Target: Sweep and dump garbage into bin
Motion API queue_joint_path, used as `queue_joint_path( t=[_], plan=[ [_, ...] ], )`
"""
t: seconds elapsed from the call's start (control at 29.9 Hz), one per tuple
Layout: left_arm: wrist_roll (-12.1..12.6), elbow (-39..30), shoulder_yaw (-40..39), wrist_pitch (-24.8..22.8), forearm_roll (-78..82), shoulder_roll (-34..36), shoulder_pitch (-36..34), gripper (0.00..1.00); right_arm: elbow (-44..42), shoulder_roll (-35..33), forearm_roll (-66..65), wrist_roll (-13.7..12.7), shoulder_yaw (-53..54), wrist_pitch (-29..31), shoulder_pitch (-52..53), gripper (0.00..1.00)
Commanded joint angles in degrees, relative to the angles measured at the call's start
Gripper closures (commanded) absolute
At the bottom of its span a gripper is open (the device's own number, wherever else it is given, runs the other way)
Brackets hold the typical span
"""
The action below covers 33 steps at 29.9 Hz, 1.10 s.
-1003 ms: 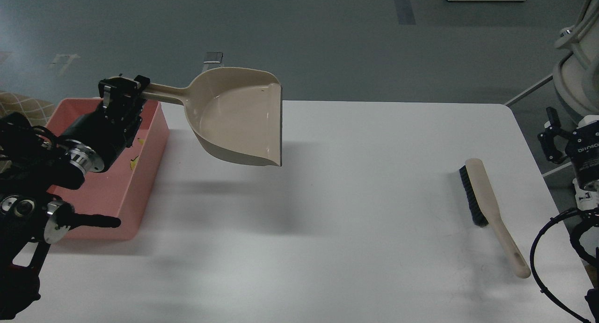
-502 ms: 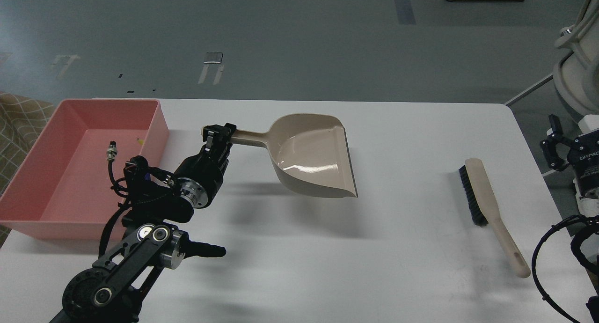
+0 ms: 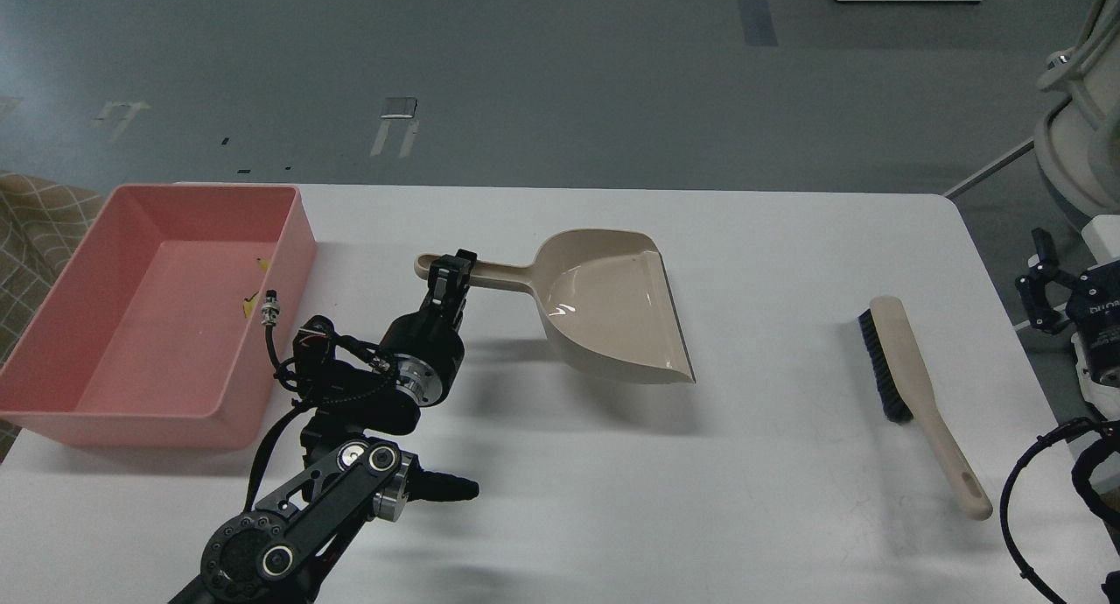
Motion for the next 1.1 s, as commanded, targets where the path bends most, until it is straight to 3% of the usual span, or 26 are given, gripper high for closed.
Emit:
queue_joint_path(
  t=[0.0,0.23,0.54,0.64,0.77,0.84,1.07],
  plan=[
    [-0.6,1.1,0.2,0.2,0.3,0.0,0.4,0.9,0.0,-0.1,0.0,0.0,0.1,0.0,-0.4,0.01],
    [-1.8,2.7,0.2,1.2,0.2,-0.1,0.5,0.88,0.0,0.0,0.0,0.1,0.0,0.0,-0.8,0.01],
    [-1.8,3.2,0.2,1.2,0.4,0.6,0.5,0.77,0.0,0.1,0.0,0.0,0.1,0.0,-0.7,0.01],
    [-1.8,3.2,0.2,1.2,0.5,0.5,0.5,0.67,0.0,0.1,0.0,0.0,0.0,0.0,-0.8,0.01],
    [-1.8,3.2,0.2,1.2,0.4,0.8,0.5,0.41,0.0,0.1,0.0,0.1,0.0,0.0,-0.7,0.01],
    [-1.8,3.2,0.3,1.1,0.4,0.9,0.5,0.33,0.0,0.1,0.0,0.1,0.0,0.0,-0.7,0.01],
    [-1.9,4.0,1.3,0.9,0.4,1.6,0.9,0.26,0.0,0.0,0.0,0.1,0.1,0.0,-0.7,0.01]
  ],
)
